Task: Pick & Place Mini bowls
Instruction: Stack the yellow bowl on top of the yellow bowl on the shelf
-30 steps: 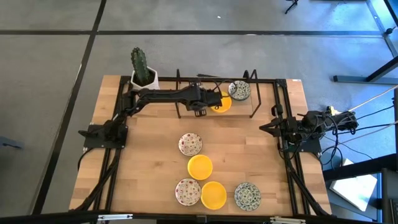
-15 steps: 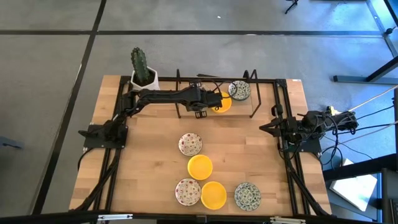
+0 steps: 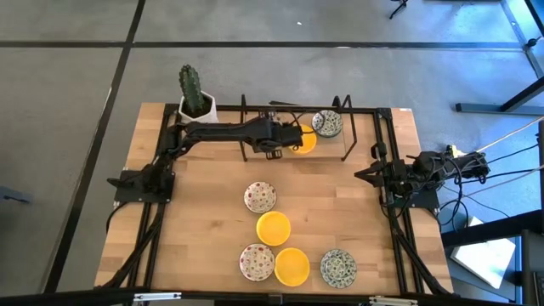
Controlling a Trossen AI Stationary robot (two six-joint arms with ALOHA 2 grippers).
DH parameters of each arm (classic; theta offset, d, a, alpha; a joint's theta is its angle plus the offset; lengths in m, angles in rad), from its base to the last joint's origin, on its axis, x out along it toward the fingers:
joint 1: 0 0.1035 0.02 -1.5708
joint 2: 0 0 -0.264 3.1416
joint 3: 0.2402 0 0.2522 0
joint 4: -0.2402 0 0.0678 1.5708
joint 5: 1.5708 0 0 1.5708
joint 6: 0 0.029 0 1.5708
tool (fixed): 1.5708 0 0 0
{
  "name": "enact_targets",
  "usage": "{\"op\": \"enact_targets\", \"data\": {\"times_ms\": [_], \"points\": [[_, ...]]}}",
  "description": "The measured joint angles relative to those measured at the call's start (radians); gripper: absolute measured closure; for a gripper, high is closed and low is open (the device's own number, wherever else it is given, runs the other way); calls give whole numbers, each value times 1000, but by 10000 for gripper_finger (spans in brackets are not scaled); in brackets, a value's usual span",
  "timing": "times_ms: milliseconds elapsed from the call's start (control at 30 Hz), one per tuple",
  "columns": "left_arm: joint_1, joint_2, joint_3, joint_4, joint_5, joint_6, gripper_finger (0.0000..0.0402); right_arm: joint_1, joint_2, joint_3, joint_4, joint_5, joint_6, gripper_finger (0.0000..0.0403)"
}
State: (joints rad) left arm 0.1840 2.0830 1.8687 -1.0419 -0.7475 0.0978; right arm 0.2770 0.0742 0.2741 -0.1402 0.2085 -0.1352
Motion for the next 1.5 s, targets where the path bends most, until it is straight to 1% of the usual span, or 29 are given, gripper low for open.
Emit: {"op": "enact_targets", "data": {"times_ms": [100, 200, 267, 333, 367, 433, 500, 567, 600, 667, 733, 800, 867, 933, 1033, 1167, 1300, 1367, 1500], "points": [[-7, -80, 0, -4, 2, 9, 399, 0, 0, 0, 0, 0, 1, 384], [-8, -207, -11, 4, 37, 22, 400, 0, 0, 0, 0, -1, 3, 384], [-3, -322, -51, 54, 99, 41, 399, 0, 0, 0, 0, -1, 4, 384], [3, -462, -141, 167, 202, 69, 399, 0, 0, 0, -1, -1, 4, 384], [9, -539, -205, 248, 274, 86, 400, 0, 0, 0, -1, -2, 4, 384], [17, -712, -379, 467, 453, 114, 400, 0, 0, 0, -2, -2, 4, 384], [23, -888, -596, 718, 627, 120, 399, 0, 0, 0, -2, -2, 3, 384], [29, -1040, -822, 931, 749, 101, 399, 0, 0, 0, -2, -2, 0, 384], [38, -1111, -931, 1023, 783, 82, 400, 0, 0, 0, -1, -1, 0, 384], [80, -1225, -1131, 1175, 801, 30, 400, 0, 0, 0, -1, -1, 0, 384], [132, -1325, -1283, 1281, 812, -23, 399, 0, 0, 0, -1, -1, 4, 384], [188, -1401, -1399, 1363, 903, -33, 399, 0, 0, 0, -1, -1, 3, 384], [233, -1445, -1494, 1461, 1008, -34, 400, 0, 0, 0, -1, 0, 3, 384], [263, -1461, -1571, 1618, 1067, -55, 400, 0, 0, 0, 0, 0, 3, 384], [286, -1452, -1649, 1809, 1090, -63, 399, 0, 0, 0, 0, 0, 2, 384], [287, -1404, -1697, 1965, 1087, -45, 400, 0, 0, 0, 0, 28, -8, 384], [287, -1366, -1715, 1972, 1088, 7, 400, 0, 0, 0, 0, 63, -23, 384], [287, -1354, -1715, 1974, 1111, 10, 400, 0, 0, 0, 11, 64, -31, 384], [287, -1318, -1715, 1927, 1282, 70, 399, 0, 0, 0, 36, 63, -30, 384]]}}
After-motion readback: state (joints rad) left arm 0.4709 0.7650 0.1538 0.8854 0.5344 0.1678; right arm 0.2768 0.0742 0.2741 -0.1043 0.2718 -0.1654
